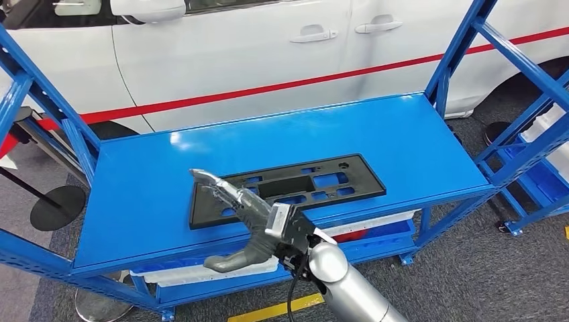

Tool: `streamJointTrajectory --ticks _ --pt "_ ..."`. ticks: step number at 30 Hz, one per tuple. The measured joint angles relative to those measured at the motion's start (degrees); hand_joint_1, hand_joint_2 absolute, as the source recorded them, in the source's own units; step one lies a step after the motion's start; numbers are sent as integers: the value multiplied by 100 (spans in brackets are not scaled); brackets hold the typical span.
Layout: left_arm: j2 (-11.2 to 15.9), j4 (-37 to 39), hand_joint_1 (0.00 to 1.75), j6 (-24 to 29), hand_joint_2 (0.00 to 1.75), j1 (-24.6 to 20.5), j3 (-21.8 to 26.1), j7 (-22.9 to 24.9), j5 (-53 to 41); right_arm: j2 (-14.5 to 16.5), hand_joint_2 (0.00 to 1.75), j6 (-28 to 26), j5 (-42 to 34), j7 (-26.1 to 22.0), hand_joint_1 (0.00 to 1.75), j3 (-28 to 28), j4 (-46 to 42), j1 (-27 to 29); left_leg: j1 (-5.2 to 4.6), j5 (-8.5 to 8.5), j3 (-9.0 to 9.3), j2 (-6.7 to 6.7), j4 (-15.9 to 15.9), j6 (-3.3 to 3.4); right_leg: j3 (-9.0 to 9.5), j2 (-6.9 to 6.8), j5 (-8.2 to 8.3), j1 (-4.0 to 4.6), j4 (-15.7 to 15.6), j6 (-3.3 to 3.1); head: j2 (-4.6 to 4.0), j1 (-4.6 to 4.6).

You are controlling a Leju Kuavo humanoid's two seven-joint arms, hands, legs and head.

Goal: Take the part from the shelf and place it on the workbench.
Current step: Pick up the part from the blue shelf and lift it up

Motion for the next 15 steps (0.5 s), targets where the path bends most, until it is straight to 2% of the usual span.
streamJointTrajectory --ticks 1,4,6,7,9,10,11,12,14,15 --pt "-3 0 0 -8 0 -4 -1 -9 1 -7 175 -188 280 54 0 78 24 -20 -8 -25 -2 -2 26 -38 73 4 43 7 -173 -29 0 -2" --pt "-5 0 0 -42 0 -7 -1 -23 5 -39 175 -768 1208 241 0 335 120 -65 1 -49 6 3 26 -138 86 33 30 34 -226 -168 0 -5" --pt "-9 1 0 -66 0 -7 1 -33 23 -62 175 -1063 1810 357 0 519 205 -117 17 -195 -70 3 225 -187 100 35 37 27 -243 -251 0 -6" --pt "-13 2 0 -76 0 -7 2 -37 36 -73 175 -1183 2077 404 0 612 263 -150 20 -347 -188 1 490 -199 106 33 38 27 -249 -282 0 -7" --pt "-26 4 0 -90 0 1 5 -44 60 -105 175 -1339 2456 459 0 796 418 -220 18 -707 -555 0 1273 -204 107 31 28 58 -249 -324 0 -7" --pt "-34 4 0 -92 0 7 10 -45 69 -125 175 -1374 2572 469 0 879 506 -251 16 -803 -711 -1 1584 -199 109 32 23 80 -249 -334 0 -6" --pt "-43 4 0 -94 0 12 16 -48 83 -146 175 -1401 2672 478 0 959 593 -286 13 -796 -784 -1 1716 -185 114 36 19 99 -248 -343 0 -6" --pt "-50 5 0 -96 0 14 24 -51 96 -166 175 -1428 2769 488 0 1034 674 -328 7 -676 -744 -2 1607 -159 124 43 16 116 -247 -347 0 -6" --pt "-58 5 0 -97 0 13 37 -62 118 -201 175 -1482 2937 503 0 1173 819 -441 -28 -284 -413 -10 884 -61 149 59 9 136 -247 -350 0 -5" --pt "-61 5 0 -97 0 10 42 -67 121 -217 175 -1504 2993 508 0 1232 882 -500 -53 -145 -235 -10 505 -9 152 65 2 149 -242 -339 0 -4"
